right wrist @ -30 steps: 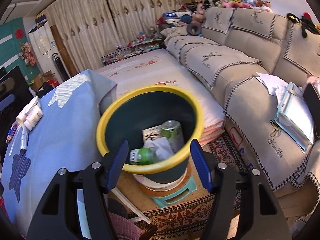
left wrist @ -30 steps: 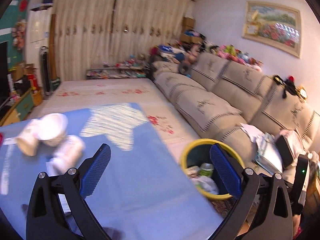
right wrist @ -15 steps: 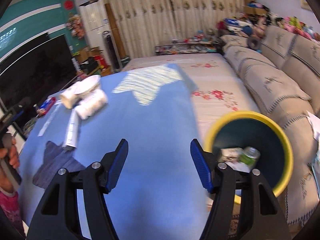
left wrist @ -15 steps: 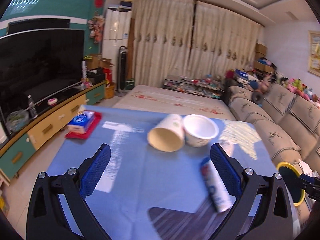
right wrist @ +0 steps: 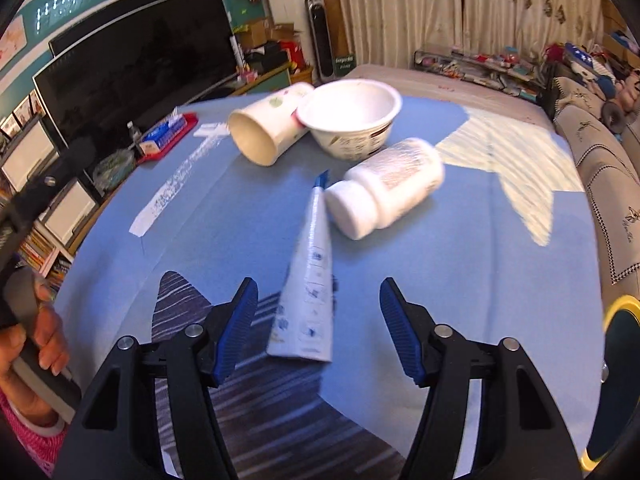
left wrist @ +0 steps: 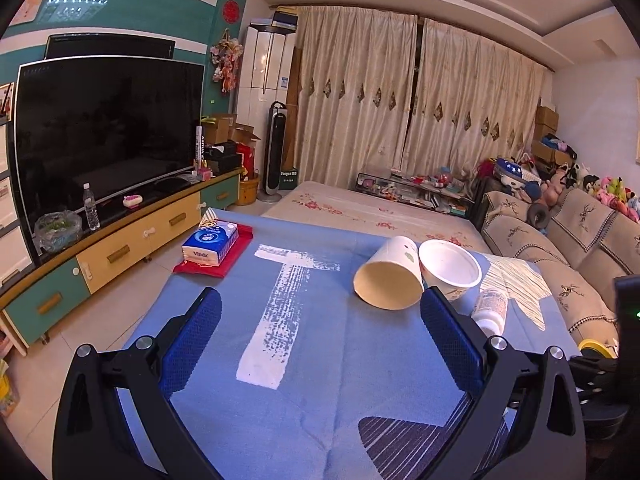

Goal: Collect trash
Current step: 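Move the right gripper to the white toothpaste tube and grasp it, then carry the toothpaste tube over the bin with the right gripper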

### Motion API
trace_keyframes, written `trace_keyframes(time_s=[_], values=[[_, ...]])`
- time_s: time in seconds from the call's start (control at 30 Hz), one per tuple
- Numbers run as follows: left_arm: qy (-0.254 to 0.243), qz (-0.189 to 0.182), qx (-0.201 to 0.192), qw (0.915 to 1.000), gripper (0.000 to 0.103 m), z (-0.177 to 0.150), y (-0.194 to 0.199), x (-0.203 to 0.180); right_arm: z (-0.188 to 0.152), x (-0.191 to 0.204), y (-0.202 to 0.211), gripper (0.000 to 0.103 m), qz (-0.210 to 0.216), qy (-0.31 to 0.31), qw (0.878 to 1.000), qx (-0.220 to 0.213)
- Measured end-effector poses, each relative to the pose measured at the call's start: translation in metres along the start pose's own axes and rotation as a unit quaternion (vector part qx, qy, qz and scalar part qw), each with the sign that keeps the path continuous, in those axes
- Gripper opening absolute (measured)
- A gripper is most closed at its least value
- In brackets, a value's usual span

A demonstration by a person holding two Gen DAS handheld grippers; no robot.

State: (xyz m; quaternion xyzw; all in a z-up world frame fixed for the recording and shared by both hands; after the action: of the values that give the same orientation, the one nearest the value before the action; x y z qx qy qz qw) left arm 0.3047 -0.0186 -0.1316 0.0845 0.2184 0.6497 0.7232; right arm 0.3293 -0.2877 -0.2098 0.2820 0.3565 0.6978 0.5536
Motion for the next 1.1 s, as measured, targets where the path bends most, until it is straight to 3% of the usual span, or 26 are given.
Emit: trace_keyframes(time_s=[0.13, 0.27, 0.43, 0.8, 0.93, 1.1], values=[[0.002, -0.004, 0.005, 1.0000, 0.098, -0.003, 0.001, 0.000, 0.000, 0.008, -0.016, 0.054, -0.015, 0.003, 1.000, 0.017], [0.001, -0.010, 0.011, 0.9999, 0.098, -0.005, -0.001, -0.003, -0.001, 0.010, -0.020, 0.037, -0.033, 0.011, 0.999, 0.018], [-0.003, -0.010, 0.015, 0.9998, 0.098, -0.007, -0.003, -0.004, 0.000, 0.009, -0.015, 0.016, -0.020, 0.006, 1.000, 0.014], [-0.005, -0.011, 0.023, 0.9997, 0.098, -0.011, -0.007, -0.006, -0.007, -0.001, 0.038, 0.016, 0.008, -0.008, 0.999, -0.034], [-0.014, -0.008, 0.029, 0.9995, 0.098, -0.013, -0.011, -0.010, -0.011, -0.032, 0.058, 0.016, -0.002, -0.040, 0.998, -0.054], [-0.023, -0.008, 0.037, 0.9990, 0.098, -0.017, -0.014, -0.013, -0.025, -0.104, 0.073, 0.016, -0.051, -0.108, 0.990, -0.068]])
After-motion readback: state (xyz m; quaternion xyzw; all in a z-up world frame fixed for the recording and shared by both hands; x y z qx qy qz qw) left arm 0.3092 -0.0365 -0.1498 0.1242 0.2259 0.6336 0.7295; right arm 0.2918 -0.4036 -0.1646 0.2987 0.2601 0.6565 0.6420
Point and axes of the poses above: each gripper's, at about its wrist camera, not at the fingertips, and y roughly against the way its jaws point, x to its left, z to its top, the point moved 5 cm from there along -y, roughly the way its jaws point, and after that the axes turned 10 degrees about -z, right-handed, at the moved point
